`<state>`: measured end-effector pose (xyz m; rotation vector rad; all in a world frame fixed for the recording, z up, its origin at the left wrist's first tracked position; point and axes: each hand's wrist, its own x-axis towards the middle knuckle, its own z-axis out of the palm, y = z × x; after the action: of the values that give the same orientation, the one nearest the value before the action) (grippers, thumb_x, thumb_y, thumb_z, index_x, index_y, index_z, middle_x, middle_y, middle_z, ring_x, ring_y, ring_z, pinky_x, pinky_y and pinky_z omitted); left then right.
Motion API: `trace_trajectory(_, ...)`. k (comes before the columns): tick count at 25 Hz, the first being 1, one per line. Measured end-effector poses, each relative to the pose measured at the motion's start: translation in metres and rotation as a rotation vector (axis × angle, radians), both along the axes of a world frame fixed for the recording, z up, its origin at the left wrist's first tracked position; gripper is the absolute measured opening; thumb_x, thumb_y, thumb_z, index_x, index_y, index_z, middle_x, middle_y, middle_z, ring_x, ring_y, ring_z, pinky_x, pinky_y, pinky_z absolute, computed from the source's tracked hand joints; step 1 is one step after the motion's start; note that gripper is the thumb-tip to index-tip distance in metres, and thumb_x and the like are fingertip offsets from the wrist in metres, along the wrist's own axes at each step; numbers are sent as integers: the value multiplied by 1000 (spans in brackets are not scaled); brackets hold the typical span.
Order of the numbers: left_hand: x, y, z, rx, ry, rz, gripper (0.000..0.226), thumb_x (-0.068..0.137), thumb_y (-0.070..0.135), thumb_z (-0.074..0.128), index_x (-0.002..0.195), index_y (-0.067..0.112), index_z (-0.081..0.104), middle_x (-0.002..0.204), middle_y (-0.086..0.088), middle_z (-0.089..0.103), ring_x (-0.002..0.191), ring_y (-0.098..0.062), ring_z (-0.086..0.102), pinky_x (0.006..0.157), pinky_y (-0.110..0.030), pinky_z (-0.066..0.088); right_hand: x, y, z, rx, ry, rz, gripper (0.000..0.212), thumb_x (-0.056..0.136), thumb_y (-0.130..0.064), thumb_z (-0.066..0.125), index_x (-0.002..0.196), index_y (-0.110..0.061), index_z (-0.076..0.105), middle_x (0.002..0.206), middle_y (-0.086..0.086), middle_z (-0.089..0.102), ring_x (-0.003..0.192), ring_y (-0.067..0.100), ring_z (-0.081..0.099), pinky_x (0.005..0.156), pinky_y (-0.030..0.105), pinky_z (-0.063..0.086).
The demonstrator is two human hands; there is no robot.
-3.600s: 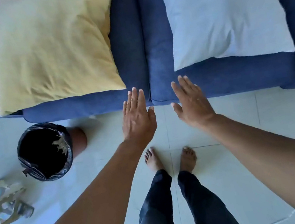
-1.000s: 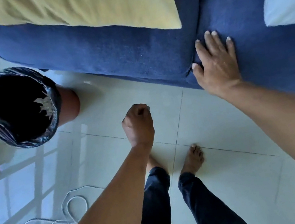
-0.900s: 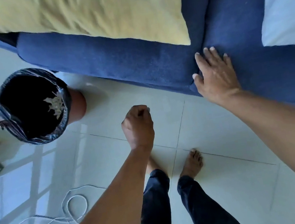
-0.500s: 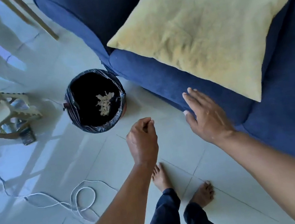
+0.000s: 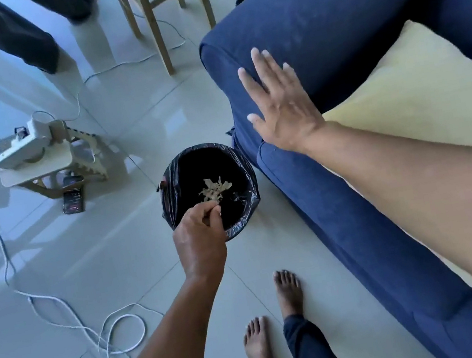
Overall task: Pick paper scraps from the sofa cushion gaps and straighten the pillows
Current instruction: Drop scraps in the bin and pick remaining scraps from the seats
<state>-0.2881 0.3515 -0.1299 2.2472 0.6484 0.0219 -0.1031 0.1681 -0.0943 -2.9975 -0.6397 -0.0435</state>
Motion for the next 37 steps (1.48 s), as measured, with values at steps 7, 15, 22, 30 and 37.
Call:
trace_trajectory(7,42,-2,-51,-7,102,95,15,91,22,65,100,23,77,94,8,76,88,-11,69,88,-27,52,104,13,-47,-99,-201,-2,73,93,-41,46,158,-21,20,166,16,17,154,36,16,119,66,13)
trace_trajectory(15,84,-3,-90,-11,329,141,24,92,16,62,114,16,71,108,0,74,99,-21,67,95,-33,52,111,9,-72,29,-394,13,66,92,-40,49,154,-22,36,160,16,33,149,36,30,117,66,21)
trace_trajectory(22,77,5,-95,83,410,91,39,96,15,51,135,11,58,139,-3,60,128,-25,54,109,-33,39,113,11,-73,44,-386,22,67,91,-41,50,154,-23,36,160,16,34,149,36,30,117,66,21)
trace_trajectory(30,43,-12,-14,142,284,-153,47,100,21,46,146,14,45,158,-3,37,146,-18,33,116,-33,30,103,23,-32,-53,35,-45,73,94,-39,50,157,-25,17,168,9,9,155,31,6,122,62,4)
trace_trajectory(37,-6,-39,105,153,141,-307,54,100,22,46,153,15,35,164,-1,24,151,-16,20,122,-39,23,-58,-23,82,172,384,-221,66,101,-34,47,158,-15,19,168,10,11,156,26,5,120,55,20)
